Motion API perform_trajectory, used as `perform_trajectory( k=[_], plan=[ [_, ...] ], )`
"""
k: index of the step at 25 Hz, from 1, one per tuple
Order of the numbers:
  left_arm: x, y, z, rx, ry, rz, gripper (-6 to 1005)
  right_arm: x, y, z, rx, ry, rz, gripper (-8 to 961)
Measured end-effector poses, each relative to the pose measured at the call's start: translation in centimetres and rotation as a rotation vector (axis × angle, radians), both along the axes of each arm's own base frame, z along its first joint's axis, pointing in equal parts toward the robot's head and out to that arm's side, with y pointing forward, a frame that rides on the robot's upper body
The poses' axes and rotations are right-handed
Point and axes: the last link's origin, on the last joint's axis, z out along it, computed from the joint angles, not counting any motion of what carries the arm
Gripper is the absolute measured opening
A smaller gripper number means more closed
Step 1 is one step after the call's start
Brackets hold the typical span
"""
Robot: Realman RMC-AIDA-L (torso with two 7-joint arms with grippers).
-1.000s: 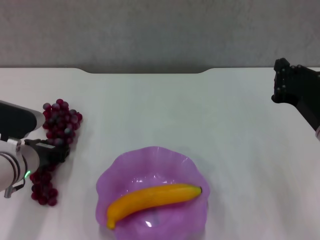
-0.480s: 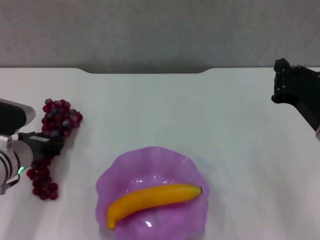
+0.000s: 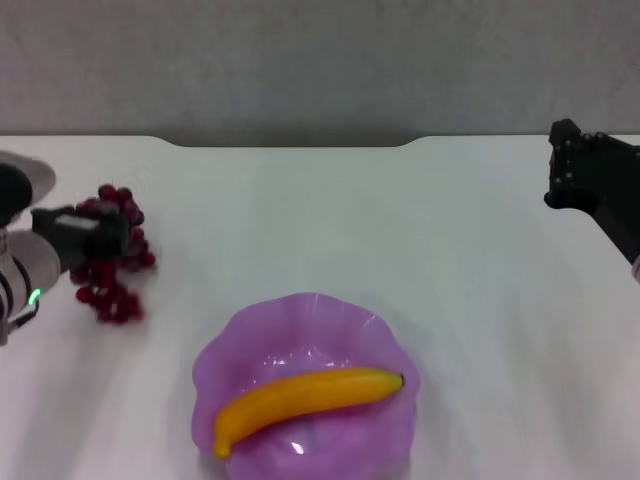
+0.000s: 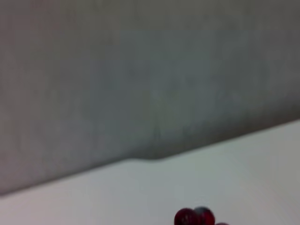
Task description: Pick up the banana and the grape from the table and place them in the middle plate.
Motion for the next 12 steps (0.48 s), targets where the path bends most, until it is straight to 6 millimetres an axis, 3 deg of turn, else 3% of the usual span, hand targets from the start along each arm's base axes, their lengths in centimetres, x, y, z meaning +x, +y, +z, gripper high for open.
perform_trajectory(
  k=[7, 9, 12],
  plan=[
    [3.2, 0.0, 1.9, 0.022, 0.011, -0.095, 304, 0.2, 0.0, -0.1, -0.004, -0.004, -0.005, 16],
    [5.6, -0.5, 3.5, 0.035, 0.013, -0.158, 290, 0.3, 0.0, -0.2, -0.005, -0.004, -0.008, 17],
    [7.7, -1.3, 4.7, 0.042, 0.018, -0.211, 271, 0.5, 0.0, -0.2, -0.008, -0.006, -0.013, 17]
  ],
)
